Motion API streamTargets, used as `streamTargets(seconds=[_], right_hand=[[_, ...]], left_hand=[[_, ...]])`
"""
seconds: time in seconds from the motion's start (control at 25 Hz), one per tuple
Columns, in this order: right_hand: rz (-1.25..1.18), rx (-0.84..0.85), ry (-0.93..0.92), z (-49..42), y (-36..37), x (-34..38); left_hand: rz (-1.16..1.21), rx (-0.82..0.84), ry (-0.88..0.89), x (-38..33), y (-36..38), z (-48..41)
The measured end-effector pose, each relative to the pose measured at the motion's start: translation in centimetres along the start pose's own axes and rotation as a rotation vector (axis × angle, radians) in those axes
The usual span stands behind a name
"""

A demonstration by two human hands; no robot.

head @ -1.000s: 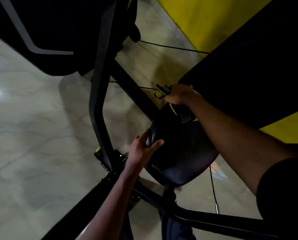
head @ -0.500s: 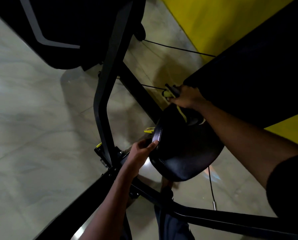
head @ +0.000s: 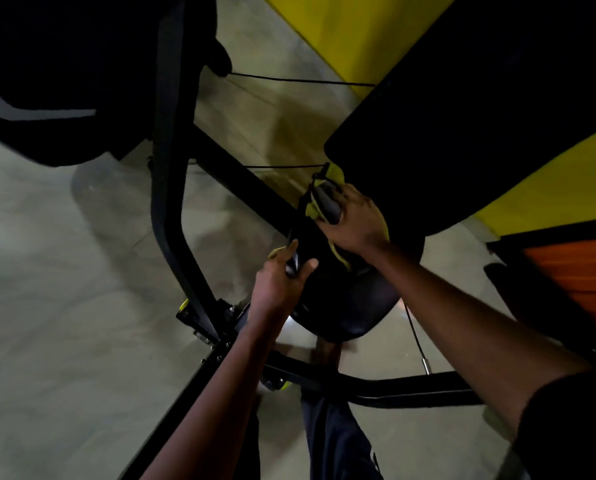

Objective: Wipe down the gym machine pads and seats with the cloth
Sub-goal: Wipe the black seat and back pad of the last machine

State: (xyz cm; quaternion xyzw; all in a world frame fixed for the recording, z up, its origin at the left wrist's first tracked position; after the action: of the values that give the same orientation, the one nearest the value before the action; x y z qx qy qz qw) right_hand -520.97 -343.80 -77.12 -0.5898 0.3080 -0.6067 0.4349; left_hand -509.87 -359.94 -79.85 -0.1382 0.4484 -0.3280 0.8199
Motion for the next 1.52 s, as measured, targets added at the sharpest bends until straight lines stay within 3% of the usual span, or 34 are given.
streamTargets(seconds=[0.08, 0.2, 0.28, 0.4, 0.6, 0.68, 0.8, 0.92, 1.16, 1.36, 1.52], right_hand=[[-0.026, 0.041, 0.105, -1.2, -0.7, -3.5], [-0.136, -0.129, 0.434, 0.7, -2.5, -10.4], [-0.101, -0.264, 0.453, 3.6, -3.1, -10.8], [-0.049, -0.333, 0.441, 5.9, -3.2, -9.4], [-0.145, -0.068, 0.271, 3.1, -1.7, -11.0], [-0.252, -0.107, 0.253, 3.1, -2.7, -12.8], [-0.243, -0.311, 0.474, 5.8, -4.0, -15.5], [-0.331, -0.412, 0.718, 10.6, -2.9, -16.7], [-0.588, -0.374, 0.805, 10.3, -2.4, -20.7], [-0.844, -0.517, 0.961, 17.1, -1.1, -17.8], [-0.836, -0.547, 1.032, 19.2, 0.1, -16.4]], left_hand=[[-0.108, 0.054, 0.022, -0.3, 0.5, -0.4], [-0.173, 0.075, 0.111, -1.0, 1.4, -0.9], [-0.168, 0.08, 0.158, -1.4, 2.0, -2.1], [-0.184, 0.038, 0.189, -3.2, 2.8, -3.8], [-0.381, -0.165, 0.194, -5.5, 4.2, -4.1], [-0.398, -0.169, 0.186, -5.4, 4.2, -4.0], [-0.392, -0.154, 0.163, -5.5, 3.9, -3.8], [-0.393, -0.184, 0.148, -5.7, 3.7, -3.3], [-0.462, -0.188, 0.115, -5.3, 3.8, -3.4], [-0.419, -0.197, 0.112, -4.7, 3.5, -3.7], [-0.367, -0.193, 0.13, -4.3, 3.5, -3.6]])
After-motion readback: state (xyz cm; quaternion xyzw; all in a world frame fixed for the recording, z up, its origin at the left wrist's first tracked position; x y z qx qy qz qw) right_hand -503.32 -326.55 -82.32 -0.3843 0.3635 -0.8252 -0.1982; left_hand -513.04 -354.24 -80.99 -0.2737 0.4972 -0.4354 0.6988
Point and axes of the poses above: each hand's wrist, its own z-axis away from the middle knuckle, its own y-axis out of the palm, x = y × z, the point moved 10 cm from there along -z, towards the middle knuckle, and after that the axes turned 15 degrees about -z, right-handed, at the moved point
